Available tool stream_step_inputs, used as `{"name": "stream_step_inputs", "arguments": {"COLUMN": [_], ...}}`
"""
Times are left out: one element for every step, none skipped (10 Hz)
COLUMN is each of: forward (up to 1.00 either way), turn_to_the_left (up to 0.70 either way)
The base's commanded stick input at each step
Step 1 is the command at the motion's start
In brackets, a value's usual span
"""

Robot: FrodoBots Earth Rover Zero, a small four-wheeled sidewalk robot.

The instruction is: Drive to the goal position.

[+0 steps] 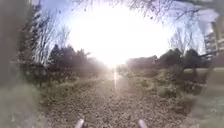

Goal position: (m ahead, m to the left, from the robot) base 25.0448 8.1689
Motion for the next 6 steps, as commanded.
{"name": "stream_step_inputs", "arguments": {"forward": [0.50,0.50,0.50,0.50,0.50,0.50], "turn_to_the_left": [0.00,0.00,0.00,0.00,0.00,0.00]}}
